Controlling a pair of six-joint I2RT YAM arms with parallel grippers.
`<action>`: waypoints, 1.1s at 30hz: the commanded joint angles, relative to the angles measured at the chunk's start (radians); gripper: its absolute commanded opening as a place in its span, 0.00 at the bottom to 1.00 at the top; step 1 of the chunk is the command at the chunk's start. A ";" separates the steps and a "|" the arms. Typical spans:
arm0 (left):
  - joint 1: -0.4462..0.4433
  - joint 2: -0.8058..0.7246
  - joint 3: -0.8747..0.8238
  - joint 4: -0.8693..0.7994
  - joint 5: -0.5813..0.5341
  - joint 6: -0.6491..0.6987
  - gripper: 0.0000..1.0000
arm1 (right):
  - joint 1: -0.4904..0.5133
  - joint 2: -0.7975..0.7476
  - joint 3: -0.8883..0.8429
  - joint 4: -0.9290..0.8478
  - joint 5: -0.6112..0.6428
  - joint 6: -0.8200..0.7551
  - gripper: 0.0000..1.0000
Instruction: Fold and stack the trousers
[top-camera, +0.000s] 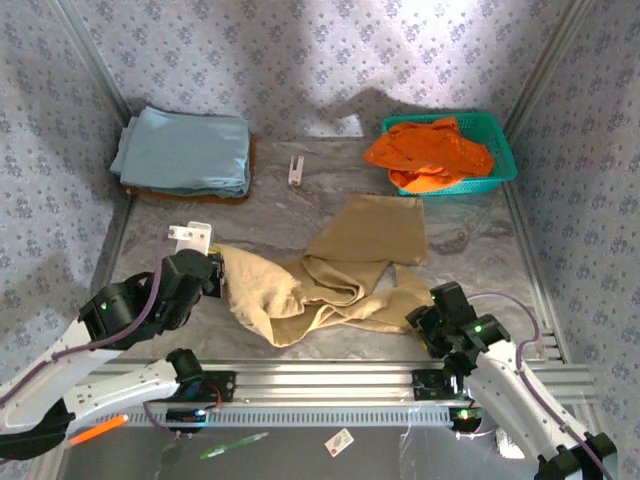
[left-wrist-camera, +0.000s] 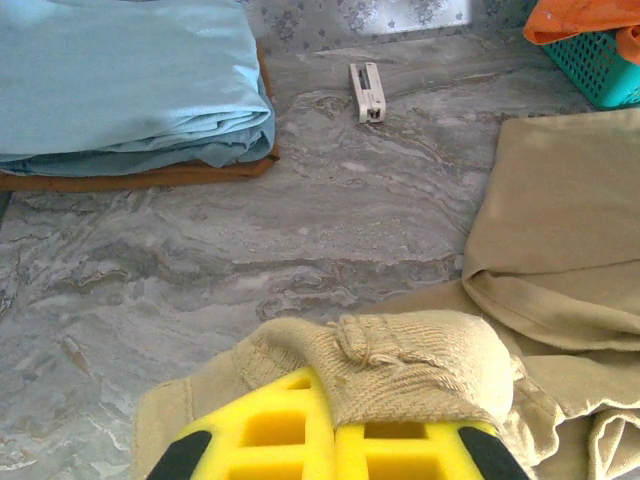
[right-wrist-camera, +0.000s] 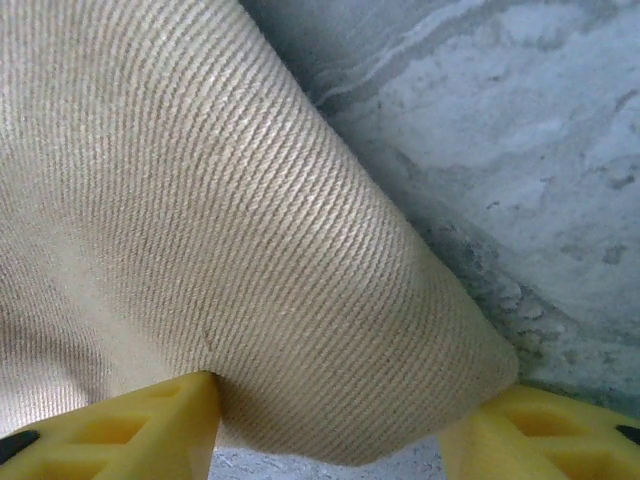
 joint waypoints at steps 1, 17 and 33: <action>0.008 -0.009 0.026 0.016 -0.009 -0.014 0.00 | -0.022 -0.029 -0.011 0.049 -0.001 0.024 0.57; 0.010 0.012 0.040 0.018 0.007 -0.010 0.00 | -0.154 0.001 0.051 0.053 -0.202 -0.144 0.59; 0.058 0.047 0.004 0.052 0.054 -0.014 0.00 | -0.150 0.014 0.028 0.095 -0.234 -0.146 0.52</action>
